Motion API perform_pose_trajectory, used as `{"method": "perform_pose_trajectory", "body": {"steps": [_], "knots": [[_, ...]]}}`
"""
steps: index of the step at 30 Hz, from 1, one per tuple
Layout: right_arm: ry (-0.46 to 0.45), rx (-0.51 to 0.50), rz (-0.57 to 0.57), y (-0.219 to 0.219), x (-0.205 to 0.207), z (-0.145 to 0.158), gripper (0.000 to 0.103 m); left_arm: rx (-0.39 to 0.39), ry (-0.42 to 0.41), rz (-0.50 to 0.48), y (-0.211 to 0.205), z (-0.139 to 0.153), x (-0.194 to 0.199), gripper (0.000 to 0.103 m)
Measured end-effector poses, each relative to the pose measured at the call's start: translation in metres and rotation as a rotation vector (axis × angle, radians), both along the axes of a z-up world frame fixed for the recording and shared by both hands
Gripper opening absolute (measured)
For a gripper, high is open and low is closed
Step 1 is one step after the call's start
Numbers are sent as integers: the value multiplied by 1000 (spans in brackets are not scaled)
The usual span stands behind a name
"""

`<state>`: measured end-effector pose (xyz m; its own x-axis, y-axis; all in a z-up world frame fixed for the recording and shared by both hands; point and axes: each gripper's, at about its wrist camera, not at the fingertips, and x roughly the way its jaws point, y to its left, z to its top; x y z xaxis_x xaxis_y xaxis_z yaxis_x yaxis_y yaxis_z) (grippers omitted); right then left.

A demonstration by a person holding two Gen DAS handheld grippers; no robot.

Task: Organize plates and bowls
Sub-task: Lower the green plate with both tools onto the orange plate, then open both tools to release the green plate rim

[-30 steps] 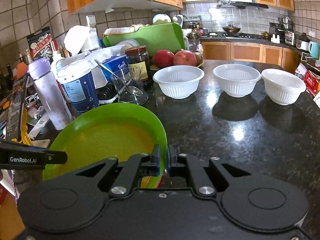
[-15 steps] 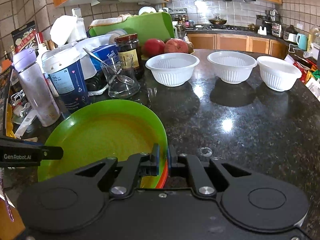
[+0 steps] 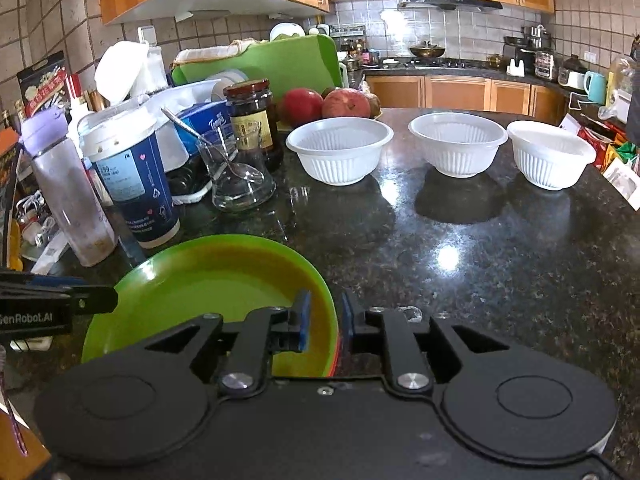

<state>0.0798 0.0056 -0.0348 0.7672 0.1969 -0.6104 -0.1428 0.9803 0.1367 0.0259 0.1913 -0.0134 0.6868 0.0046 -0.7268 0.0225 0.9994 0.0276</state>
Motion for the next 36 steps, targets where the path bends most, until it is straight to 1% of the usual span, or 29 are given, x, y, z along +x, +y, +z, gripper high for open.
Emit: {"method": "perform_pose_trajectory", "body": {"steps": [1,2,6,8,12,14,15,16,18,21,27,33,36], "knots": [[-9,2,-2,0,-1,1,30,-5,-5,1,1,1,-1,54],[-18,3,-5,0,-2,3,32,-12,-13,4,1,2,-2,58],[-41,3,-3,0,-5,7,42,-14,-31,18,2,5,-3,59],[-49,8,0,-1,-8,9,45,-11,-38,22,1,6,-5,63],[-64,19,-3,-2,-14,12,52,-20,-41,20,0,7,-6,63],[-78,15,-9,-3,-17,13,57,-21,-39,19,-1,7,-7,63],[-86,11,-12,-3,-19,13,63,-21,-39,18,-2,8,-7,64],[-94,5,-17,-3,-21,14,66,-19,-38,16,-3,7,-7,64],[-106,-5,-28,-4,-23,15,67,-16,-37,16,-4,7,-7,65],[-110,-6,-36,-7,-27,18,72,-12,-37,12,-7,9,-5,65],[-150,-22,-53,-15,-38,24,75,0,-58,-1,-17,16,-1,65],[-188,1,-82,-32,-48,33,76,-19,-66,-39,-31,25,4,66],[-206,14,-109,-46,-50,39,76,-35,-58,-80,-43,30,6,66]]}}
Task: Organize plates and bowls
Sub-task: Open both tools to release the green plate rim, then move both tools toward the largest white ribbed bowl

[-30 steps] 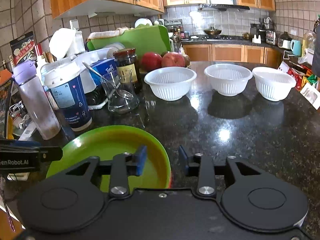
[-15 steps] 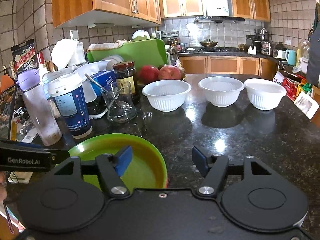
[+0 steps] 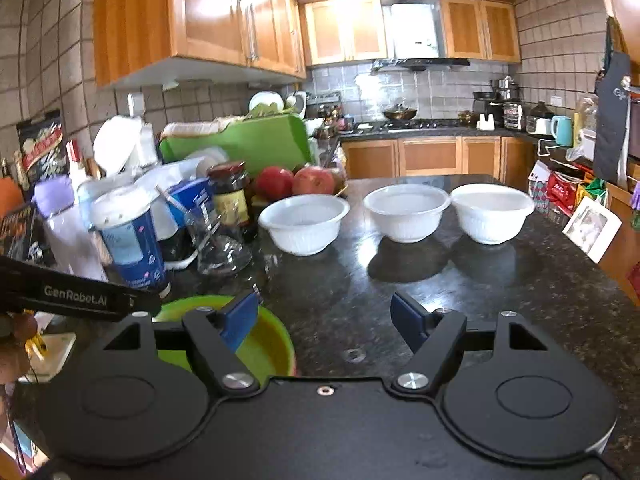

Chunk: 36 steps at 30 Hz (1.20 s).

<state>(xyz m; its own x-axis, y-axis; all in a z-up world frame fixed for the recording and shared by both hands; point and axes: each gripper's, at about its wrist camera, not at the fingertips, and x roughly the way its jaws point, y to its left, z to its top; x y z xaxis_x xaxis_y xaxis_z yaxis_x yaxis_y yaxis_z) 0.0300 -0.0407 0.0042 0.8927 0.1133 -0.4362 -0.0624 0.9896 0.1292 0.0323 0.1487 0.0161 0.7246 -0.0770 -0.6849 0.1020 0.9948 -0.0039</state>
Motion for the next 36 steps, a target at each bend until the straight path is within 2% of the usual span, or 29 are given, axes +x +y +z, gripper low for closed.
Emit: {"method": "perform_pose_trajectory", "body": {"steps": [4,5,7,15,21,25,29,31,36], "knots": [[-37,33,-34,-26,-2,7,76,17,-16,-20,-20,6,3,68],[-46,38,-38,-33,-2,8,76,21,-22,-21,-26,7,4,73],[-61,27,-43,-48,-1,11,76,21,-29,-28,-37,8,9,78],[-75,-9,-35,-107,20,20,76,57,40,-49,-97,3,38,79],[-42,-48,3,-153,47,23,76,53,110,-48,-140,-5,63,79],[-16,-111,33,-178,70,19,76,69,112,-22,-166,-7,74,79],[42,-120,90,-202,97,13,74,96,100,12,-189,-10,84,79],[63,-123,103,-213,109,9,70,96,101,24,-198,-12,89,79],[85,-152,120,-237,135,3,69,75,128,48,-218,-17,106,79]]}}
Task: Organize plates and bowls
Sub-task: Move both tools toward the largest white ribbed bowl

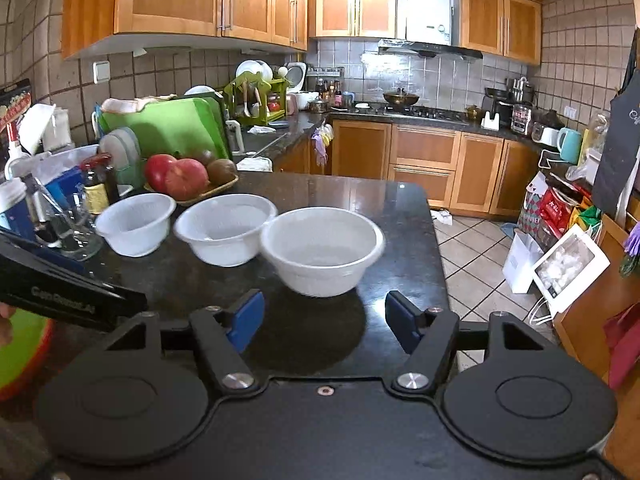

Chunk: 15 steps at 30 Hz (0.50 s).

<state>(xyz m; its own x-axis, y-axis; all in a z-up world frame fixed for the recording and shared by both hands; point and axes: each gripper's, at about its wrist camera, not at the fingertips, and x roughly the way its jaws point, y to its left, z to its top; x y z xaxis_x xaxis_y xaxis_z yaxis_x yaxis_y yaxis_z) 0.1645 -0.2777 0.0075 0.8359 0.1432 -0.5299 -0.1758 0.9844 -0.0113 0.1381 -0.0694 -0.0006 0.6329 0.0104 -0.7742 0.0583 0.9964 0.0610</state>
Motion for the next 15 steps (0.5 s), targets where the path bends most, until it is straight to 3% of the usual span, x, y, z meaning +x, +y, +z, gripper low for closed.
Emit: {"method": "perform_pose_trajectory", "body": {"steps": [6,15], "knots": [[-48,-33,-7,-21,25,1,69,-58,48,48,-13,1,22,79],[-49,-22,74,-41,71,8,70,-22,-6,167,-27,2,42,83]]}}
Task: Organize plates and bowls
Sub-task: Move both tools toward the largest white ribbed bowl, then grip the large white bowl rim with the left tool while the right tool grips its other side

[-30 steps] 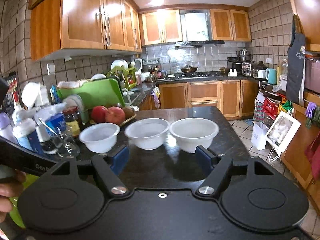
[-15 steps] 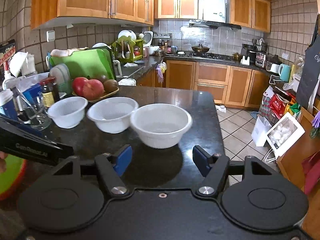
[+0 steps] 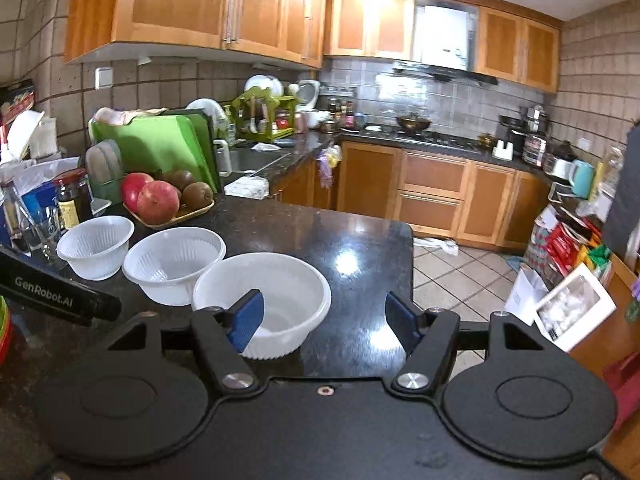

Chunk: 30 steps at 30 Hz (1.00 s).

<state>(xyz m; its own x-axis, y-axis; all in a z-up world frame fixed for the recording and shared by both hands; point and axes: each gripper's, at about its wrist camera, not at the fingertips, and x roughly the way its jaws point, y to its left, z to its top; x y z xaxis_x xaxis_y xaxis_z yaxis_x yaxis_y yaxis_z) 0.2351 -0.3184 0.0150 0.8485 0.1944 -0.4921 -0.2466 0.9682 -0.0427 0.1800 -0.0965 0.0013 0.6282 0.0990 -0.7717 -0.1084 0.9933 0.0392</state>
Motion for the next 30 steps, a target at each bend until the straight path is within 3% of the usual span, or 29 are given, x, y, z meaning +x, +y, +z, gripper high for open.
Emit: {"method": "perform_pose_trajectory", "body": {"steps": [5,8,12,30], "knots": [[106,85,8,-3,30,-2,71,-58,42,19,-2,-1,11,83],[182,149,4,-11,53,-5,72,-54,40,16,-9,0,16,83],[199,95,1,-8,77,-7,72,-52,41,-12,-19,3,24,83],[277,40,122,-1,137,-33,67,-79,95,27,-40,-18,66,80]]}}
